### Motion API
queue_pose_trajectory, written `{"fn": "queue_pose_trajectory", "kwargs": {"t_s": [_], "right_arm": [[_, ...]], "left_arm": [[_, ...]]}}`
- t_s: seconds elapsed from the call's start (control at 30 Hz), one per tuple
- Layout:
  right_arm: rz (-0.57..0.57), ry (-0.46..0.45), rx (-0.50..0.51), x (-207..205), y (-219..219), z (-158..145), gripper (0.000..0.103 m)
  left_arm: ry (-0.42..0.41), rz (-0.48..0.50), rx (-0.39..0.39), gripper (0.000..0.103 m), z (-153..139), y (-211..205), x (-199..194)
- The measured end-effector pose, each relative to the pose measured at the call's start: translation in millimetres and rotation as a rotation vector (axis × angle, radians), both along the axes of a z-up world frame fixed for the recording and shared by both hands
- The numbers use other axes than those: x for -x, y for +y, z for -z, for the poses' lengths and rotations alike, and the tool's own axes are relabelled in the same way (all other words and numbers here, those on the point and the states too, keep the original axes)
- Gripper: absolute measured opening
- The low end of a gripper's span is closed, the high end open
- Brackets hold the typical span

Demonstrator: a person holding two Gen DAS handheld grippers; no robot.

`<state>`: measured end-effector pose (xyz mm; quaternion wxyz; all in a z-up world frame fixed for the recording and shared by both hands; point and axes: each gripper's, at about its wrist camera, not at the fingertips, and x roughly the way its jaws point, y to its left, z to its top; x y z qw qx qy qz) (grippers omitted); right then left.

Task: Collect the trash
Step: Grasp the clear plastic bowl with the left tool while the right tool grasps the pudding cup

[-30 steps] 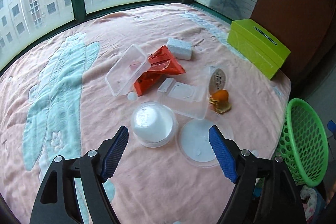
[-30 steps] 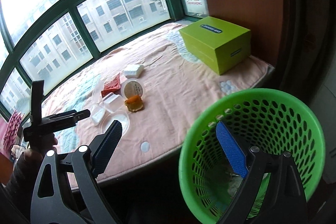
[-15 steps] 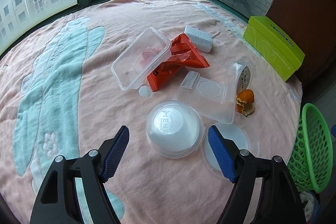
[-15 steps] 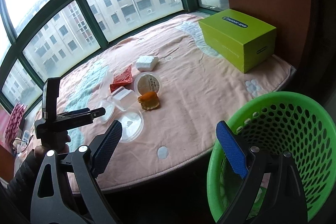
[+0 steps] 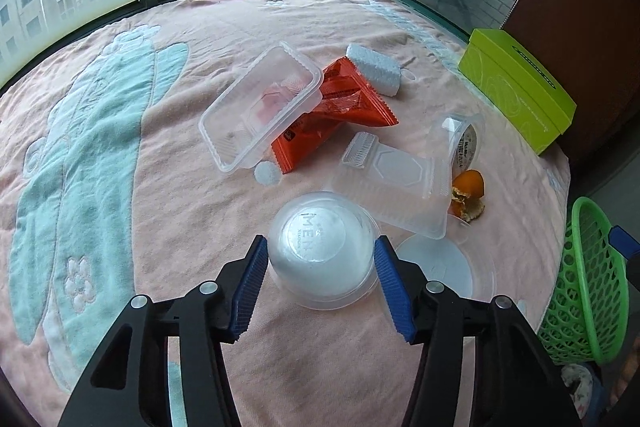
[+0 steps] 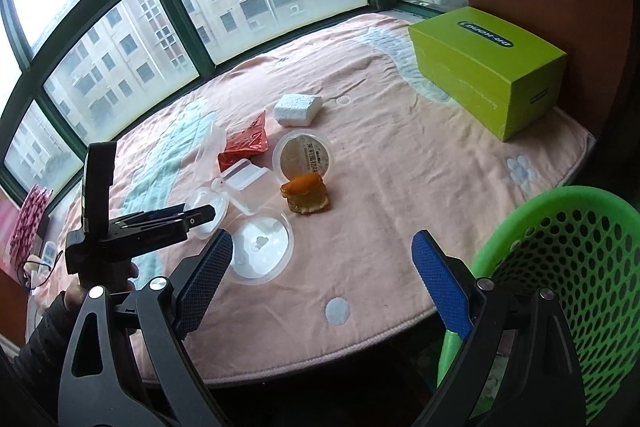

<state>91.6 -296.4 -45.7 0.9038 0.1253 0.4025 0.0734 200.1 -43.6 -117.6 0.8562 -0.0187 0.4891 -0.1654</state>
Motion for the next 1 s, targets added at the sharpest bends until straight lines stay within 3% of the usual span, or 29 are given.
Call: {"fn": "queue_pose_trajectory", "kwargs": {"t_s": [0.43,1.0], "right_arm": [[-0.032,0.015,-0.006,-59.8,21.1,9.8,0.090],[-0.029,0.103,-0.025,-134.8,28.8,50.2,0.090]], "left_arm": [[-0.055,-0.008,0.033,0.053,-29.2,19.4,12.0],[-0.079,-0.012,0.046,0.053,-45.2,38.6,20.7]]}}
